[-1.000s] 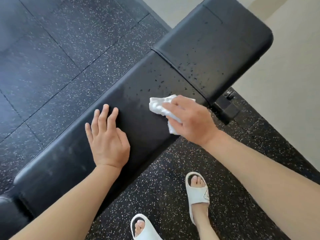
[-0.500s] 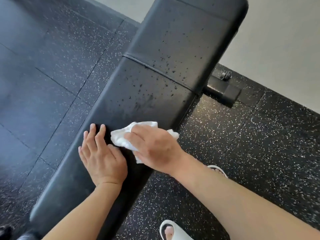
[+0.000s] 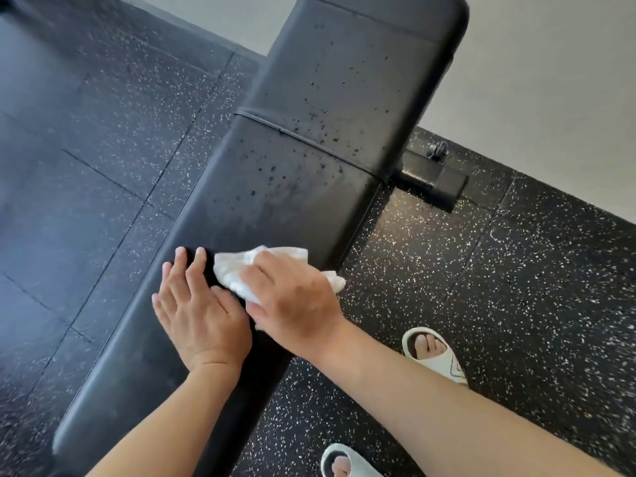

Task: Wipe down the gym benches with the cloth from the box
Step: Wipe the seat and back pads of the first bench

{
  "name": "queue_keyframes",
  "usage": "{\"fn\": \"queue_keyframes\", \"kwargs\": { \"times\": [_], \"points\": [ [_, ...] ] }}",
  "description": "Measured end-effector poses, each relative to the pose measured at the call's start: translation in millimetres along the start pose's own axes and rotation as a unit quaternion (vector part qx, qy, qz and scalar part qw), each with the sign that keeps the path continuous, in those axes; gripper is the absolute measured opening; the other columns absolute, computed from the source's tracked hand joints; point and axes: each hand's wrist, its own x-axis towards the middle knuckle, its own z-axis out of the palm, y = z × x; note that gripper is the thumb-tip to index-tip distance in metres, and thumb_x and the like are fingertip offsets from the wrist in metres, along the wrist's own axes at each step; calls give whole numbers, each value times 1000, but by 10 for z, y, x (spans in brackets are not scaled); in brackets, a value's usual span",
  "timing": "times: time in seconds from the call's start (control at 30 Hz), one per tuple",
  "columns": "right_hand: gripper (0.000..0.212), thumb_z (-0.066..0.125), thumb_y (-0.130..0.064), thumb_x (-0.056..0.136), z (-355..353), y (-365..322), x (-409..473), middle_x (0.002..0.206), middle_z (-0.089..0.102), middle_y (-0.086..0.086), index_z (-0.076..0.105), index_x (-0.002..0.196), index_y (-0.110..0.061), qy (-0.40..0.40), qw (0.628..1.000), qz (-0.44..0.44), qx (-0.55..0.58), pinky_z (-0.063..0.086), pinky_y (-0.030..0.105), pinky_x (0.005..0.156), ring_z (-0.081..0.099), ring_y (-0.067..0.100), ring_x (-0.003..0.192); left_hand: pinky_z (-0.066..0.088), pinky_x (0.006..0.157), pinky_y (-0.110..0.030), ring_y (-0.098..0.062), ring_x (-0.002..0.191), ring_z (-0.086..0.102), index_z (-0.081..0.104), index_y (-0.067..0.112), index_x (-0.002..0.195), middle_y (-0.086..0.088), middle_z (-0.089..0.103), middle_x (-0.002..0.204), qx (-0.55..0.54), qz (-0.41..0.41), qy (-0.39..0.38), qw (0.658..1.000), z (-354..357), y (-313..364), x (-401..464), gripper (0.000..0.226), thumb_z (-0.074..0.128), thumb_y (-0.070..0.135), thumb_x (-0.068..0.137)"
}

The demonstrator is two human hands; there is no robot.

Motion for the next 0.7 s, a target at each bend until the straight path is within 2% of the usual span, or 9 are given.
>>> {"fn": "queue_keyframes", "kwargs": {
  "times": [0.1,0.17,0.3,0.37,0.5,0.63,0.7],
  "points": [
    [23,72,-22,80,-69,151,3,101,69,6,74,101,-10,-74,992,-100,15,53,38,60,67,26,84,11,128,-56,-24,160,16,42,25,154,0,28,170,-8,-5,-3,1000,-3,-4,1,59,31,27,96],
    [22,66,-21,85,-152,353,107,101,69,5,74,102,-10,-87,987,-135,-1,55,40,60,68,27,85,12,128,-57,-26,159,18,43,23,153,-1,30,169,-9,-2,-8,1000,-16,7,1,60,34,23,94],
    [18,72,-16,79,-195,408,272,97,68,0,72,97,-11,9,999,33,-18,54,39,59,66,24,86,11,128,-57,-29,159,20,45,19,153,-3,32,169,2,-3,-11,1000,-39,14,5,63,33,24,92],
    [18,71,-17,80,-81,198,213,95,65,1,70,98,-12,8,998,52,-32,52,38,61,62,24,84,10,129,-57,-28,159,19,45,20,153,-3,32,169,1,-4,-15,1000,-44,18,6,63,31,26,92],
    [20,71,-20,83,59,-104,39,96,66,3,72,102,-13,-74,997,-34,1,52,38,62,61,24,79,8,130,-55,-23,161,15,43,25,156,2,28,171,-8,-10,-21,1000,-34,-2,14,59,31,36,99],
    [21,62,-25,89,-121,246,301,101,70,4,74,100,-13,-135,965,-223,-43,54,33,63,68,23,83,10,129,-57,-24,160,17,43,25,154,1,30,170,-14,-8,-15,1000,-19,-7,13,58,32,31,98],
    [22,60,-26,91,-149,465,622,99,69,4,74,101,-13,-130,962,-233,-54,54,37,58,69,25,82,11,129,-58,-27,159,20,44,24,153,-1,33,168,-4,1,-6,1000,-20,-6,10,60,36,25,94]
  ]
}}
